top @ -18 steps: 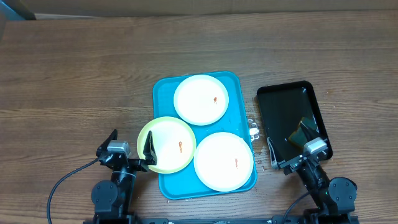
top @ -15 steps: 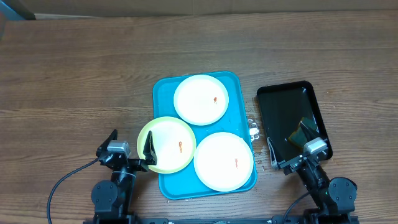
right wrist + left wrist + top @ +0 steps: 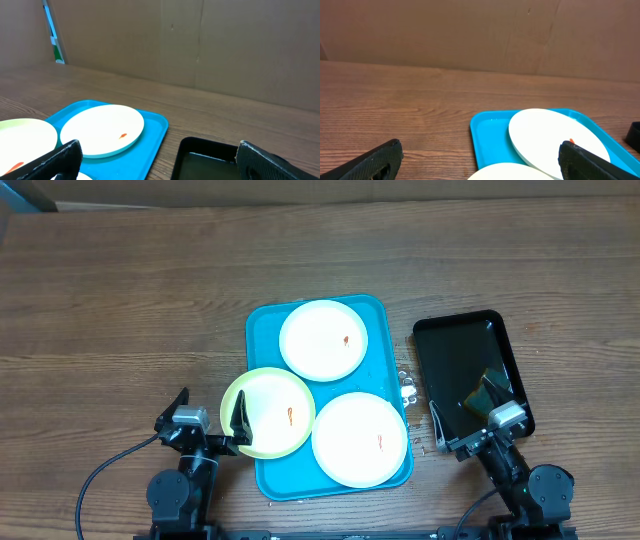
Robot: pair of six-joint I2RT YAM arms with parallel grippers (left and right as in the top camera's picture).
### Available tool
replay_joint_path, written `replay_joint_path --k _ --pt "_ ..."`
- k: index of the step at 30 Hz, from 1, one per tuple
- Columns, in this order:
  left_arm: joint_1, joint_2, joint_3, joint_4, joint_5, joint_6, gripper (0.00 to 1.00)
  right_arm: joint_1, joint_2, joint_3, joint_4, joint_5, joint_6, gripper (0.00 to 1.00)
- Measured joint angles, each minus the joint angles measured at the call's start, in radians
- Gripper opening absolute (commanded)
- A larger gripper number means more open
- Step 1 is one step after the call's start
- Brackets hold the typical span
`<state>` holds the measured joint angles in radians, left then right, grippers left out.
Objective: Clean dirty plates on tray and stack at the side
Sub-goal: 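Move both grippers from rest toward the blue tray and black tray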
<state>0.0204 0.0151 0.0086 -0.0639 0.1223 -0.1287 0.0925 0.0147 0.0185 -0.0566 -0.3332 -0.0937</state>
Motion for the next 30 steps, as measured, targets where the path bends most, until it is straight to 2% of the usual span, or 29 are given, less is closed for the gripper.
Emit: replay_joint_path --k 22,24,30 --pt "0.0 0.0 0.0 0.0 0.002 -0.008 1.0 0.0 0.0 0.0 0.0 0.0 0.0 1.0" --pt "0.0 0.0 0.0 0.001 0.008 -0.045 1.0 0.0 0.0 0.0 0.0 -0.001 0.0 1.0" --pt "0.0 0.0 0.0 0.02 0.08 -0.273 1.0 0.0 0.0 0.0 0.002 -0.071 0.043 1.0"
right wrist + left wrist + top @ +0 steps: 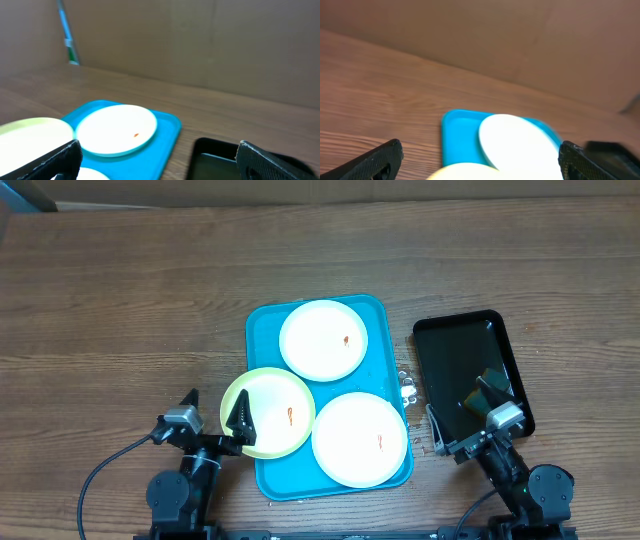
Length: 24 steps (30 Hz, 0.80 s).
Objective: Clean dirty plates on tray and stack at the side
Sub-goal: 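Move both grippers from rest toward the blue tray and black tray, then grasp the green-yellow sponge in the black tray with the right gripper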
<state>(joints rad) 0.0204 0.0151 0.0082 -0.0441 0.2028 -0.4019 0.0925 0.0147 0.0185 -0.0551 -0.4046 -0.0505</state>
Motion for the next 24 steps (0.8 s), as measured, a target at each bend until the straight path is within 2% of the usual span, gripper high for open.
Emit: replay_joint_path --k 6,10,13,16,17,24 --pt "0.0 0.0 0.006 0.136 0.087 -0.098 1.0 0.0 0.0 0.002 0.08 -0.154 0.138 1.0" --pt "0.0 0.007 0.074 0.086 0.137 -0.12 1.0 0.0 0.002 0.056 0.008 -0.204 0.189 1.0" --pt "0.0 0.052 0.2 -0.023 0.186 -0.119 1.0 0.0 0.034 0.192 -0.142 -0.206 0.208 1.0" --pt "0.0 0.14 0.373 -0.175 0.223 -0.105 1.0 0.0 0.147 0.427 -0.362 -0.169 0.22 1.0" --pt "0.0 0.181 0.441 -0.23 0.233 -0.095 1.0 0.0 0.168 0.458 -0.376 -0.163 0.221 1.0" --pt "0.0 0.551 0.939 -0.736 0.257 -0.006 1.0 0.001 0.599 0.964 -0.826 -0.059 0.231 1.0"
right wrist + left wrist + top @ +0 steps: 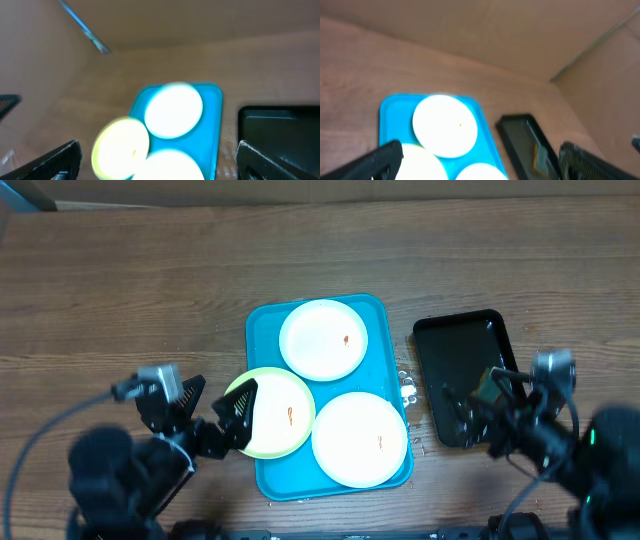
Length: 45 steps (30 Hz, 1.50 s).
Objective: Clean dirty plates on tray and stack at the side
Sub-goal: 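Grasp the green-yellow sponge in the black tray with the right gripper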
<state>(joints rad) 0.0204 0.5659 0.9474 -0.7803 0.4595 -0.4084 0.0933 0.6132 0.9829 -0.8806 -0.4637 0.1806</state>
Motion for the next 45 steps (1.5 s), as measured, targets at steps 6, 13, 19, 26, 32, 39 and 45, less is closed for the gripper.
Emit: replay_joint_path --k 6,13,19,26,32,39,45 --pt "0.0 0.297 0.294 -0.357 0.003 0.066 1.0 0.0 0.377 0.3 -0.267 0.019 0.003 1.0" --pt "0.0 0.485 0.329 -0.485 0.108 0.097 1.0 -0.021 0.67 0.325 -0.364 0.127 0.129 0.97" --pt "-0.039 0.513 0.331 -0.499 0.161 0.135 1.0 -0.131 0.901 0.326 -0.438 0.249 0.209 0.77" --pt "-0.161 0.397 0.401 -0.491 -0.025 0.138 1.0 -0.225 1.021 0.211 -0.34 0.348 0.21 0.6" --pt "-0.219 0.282 0.443 -0.453 -0.153 0.138 1.0 -0.237 1.049 0.044 -0.169 0.375 0.222 0.46" --pt "-0.222 0.306 0.443 -0.453 -0.128 0.138 1.0 -0.237 1.049 -0.05 0.044 0.376 0.275 0.22" --pt "-0.222 0.338 0.443 -0.453 -0.086 0.138 1.0 -0.238 1.048 -0.092 0.117 0.333 0.29 0.04"
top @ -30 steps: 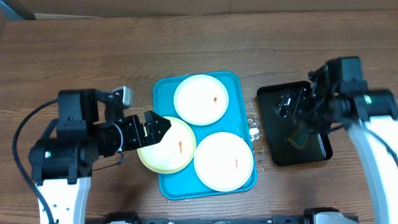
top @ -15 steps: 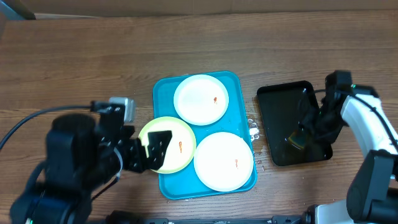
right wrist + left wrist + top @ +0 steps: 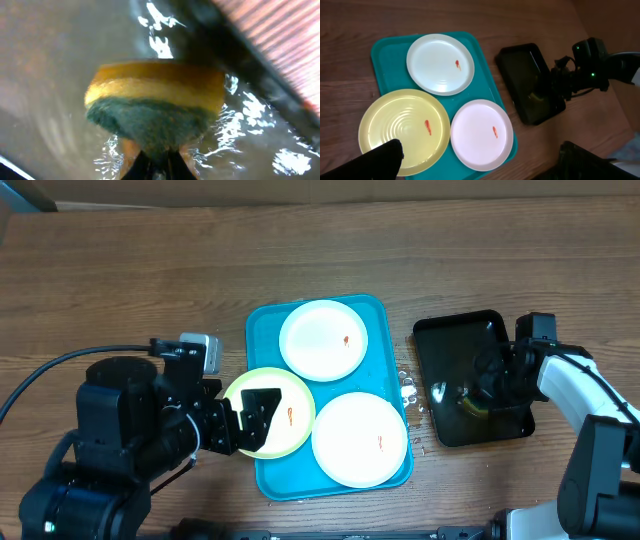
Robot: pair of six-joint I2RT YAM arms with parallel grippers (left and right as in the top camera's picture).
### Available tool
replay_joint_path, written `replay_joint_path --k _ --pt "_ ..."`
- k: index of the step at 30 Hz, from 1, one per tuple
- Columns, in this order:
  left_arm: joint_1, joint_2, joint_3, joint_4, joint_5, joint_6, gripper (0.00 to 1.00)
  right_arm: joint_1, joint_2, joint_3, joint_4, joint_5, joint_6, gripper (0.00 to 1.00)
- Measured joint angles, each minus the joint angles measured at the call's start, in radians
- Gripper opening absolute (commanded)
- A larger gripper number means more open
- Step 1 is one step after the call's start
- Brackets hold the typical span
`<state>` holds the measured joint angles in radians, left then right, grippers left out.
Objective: Clean dirty plates on tray and stack at the side
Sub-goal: 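Grasp the green-yellow sponge in the black tray with the right gripper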
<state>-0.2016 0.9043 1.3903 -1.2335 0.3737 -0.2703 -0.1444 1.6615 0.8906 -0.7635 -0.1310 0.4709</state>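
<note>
Three plates, each with a red smear, lie on the blue tray [image 3: 262, 330]: a white one [image 3: 323, 340] at the back, a yellow-green one [image 3: 268, 412] at front left, a pale one [image 3: 360, 438] at front right. High over the yellow plate [image 3: 402, 130] hangs my left gripper [image 3: 480, 148], open wide. My right gripper [image 3: 482, 392] reaches down into the black water tray [image 3: 455, 322] and is shut on the yellow-and-green sponge [image 3: 155, 102], which sits in the water.
Water drops [image 3: 408, 390] lie on the wooden table between the two trays. Bare table [image 3: 130, 290] spreads to the left of and behind the blue tray. The right arm [image 3: 575, 385] reaches in from the right edge.
My right gripper was open above the black tray; now it is down in the water, shut on the sponge. The left gripper has risen higher over the blue tray, still open.
Both arms sat low at the table's front edge with open grippers, looking level across the plates. Then they had begun to lift, and after that both looked down on the trays. Now the right holds the sponge in the water tray.
</note>
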Motion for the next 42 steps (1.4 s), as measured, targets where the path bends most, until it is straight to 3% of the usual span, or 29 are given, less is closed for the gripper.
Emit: replay_joint_path --k 3,4,5,6,11,17,21,23,26,27,35,37,40,42 --pt "0.0 0.008 0.0 0.002 0.016 0.0 1.0 0.0 0.0 0.02 -0.038 -0.023 -0.015 0.06" --pt "0.0 0.009 0.0 0.003 0.017 0.0 1.0 0.001 0.0 0.034 -0.063 -0.03 -0.031 0.17" --pt "0.0 0.01 0.0 0.004 0.019 0.0 1.0 0.002 0.0 0.055 -0.092 -0.037 -0.05 0.39" --pt "0.0 0.01 0.0 0.006 0.02 0.0 1.0 0.005 -0.001 0.079 -0.12 -0.04 -0.076 0.48" --pt "0.0 0.011 0.0 0.038 0.027 0.0 1.0 0.053 -0.019 0.213 -0.245 -0.056 -0.207 0.6" --pt "0.0 0.031 0.0 0.052 0.027 0.0 1.0 0.1 -0.034 0.19 -0.308 -0.066 -0.205 0.58" --pt "0.0 0.05 0.0 0.053 0.027 0.0 1.0 0.124 -0.034 0.066 -0.214 -0.007 -0.099 0.51" --pt "0.0 0.058 0.0 0.052 0.028 0.0 1.0 0.128 -0.034 0.002 -0.143 0.027 -0.048 0.39" --pt "0.0 0.071 0.0 0.052 0.031 0.0 1.0 0.129 -0.034 -0.049 -0.058 0.051 -0.004 0.05" --pt "0.0 0.074 0.0 0.051 0.032 0.0 1.0 0.13 -0.034 -0.053 -0.051 0.056 0.011 0.04" --pt "0.0 0.105 0.0 0.029 0.034 0.0 1.0 0.132 -0.037 -0.019 -0.127 0.079 -0.016 0.04" --pt "0.0 0.111 0.0 0.029 0.034 0.001 1.0 0.133 -0.037 0.022 -0.171 0.082 -0.051 0.24" --pt "0.0 0.118 0.0 0.029 0.034 0.001 1.0 0.142 -0.039 0.093 -0.219 0.084 -0.095 0.44" --pt "0.0 0.12 0.0 0.029 0.034 0.0 1.0 0.153 -0.044 0.117 -0.242 0.082 -0.103 0.51"
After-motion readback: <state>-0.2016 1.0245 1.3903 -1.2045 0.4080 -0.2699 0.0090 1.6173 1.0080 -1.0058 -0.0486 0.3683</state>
